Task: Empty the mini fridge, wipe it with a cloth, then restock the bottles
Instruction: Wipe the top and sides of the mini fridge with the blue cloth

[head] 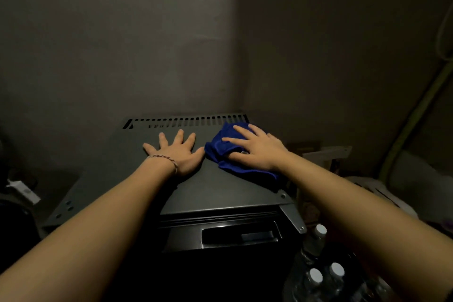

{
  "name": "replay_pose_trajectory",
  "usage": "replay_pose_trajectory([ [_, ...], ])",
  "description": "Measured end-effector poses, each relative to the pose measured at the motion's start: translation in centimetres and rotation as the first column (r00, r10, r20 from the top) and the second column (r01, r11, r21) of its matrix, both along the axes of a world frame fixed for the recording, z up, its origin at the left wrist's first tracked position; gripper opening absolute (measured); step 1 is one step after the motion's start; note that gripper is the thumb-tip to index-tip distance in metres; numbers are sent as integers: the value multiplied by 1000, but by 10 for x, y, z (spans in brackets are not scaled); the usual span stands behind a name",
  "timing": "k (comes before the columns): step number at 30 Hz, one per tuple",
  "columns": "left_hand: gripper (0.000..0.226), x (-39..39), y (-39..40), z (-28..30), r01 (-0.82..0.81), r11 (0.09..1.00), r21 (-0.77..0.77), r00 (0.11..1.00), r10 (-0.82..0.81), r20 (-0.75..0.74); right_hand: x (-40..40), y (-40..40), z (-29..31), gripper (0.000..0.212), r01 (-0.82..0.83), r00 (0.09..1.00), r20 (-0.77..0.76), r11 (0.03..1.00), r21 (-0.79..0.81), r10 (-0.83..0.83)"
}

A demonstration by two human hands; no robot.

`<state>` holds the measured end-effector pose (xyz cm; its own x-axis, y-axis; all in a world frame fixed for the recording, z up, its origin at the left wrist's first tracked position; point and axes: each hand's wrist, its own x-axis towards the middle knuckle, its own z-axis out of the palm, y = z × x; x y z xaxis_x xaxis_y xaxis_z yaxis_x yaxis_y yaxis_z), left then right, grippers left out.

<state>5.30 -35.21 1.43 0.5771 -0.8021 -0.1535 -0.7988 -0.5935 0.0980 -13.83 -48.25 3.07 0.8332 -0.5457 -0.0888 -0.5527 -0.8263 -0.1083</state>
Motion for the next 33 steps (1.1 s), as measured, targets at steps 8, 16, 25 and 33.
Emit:
replay_pose_trajectory([
  [8, 70, -7, -11, 2, 58, 997, -57, 998, -59, -17, -37, 22, -2, 54, -53, 995, 86, 994, 95, 44],
  [16, 62, -50, -42, 5, 22, 999, -47, 998, -24, -51, -29, -34, -28, 83, -144, 950, 306, 952, 270, 57],
  [25, 58, -95, -56, 3, -185, 980, -69, 982, 183, -33, -39, -62, -59, 73, -437, 735, 672, 818, 373, 85],
  [33, 61, -131, -66, 5, -280, 960, 1, 959, 280, 41, -67, -44, -82, 67, -520, 644, 765, 718, 464, -28],
])
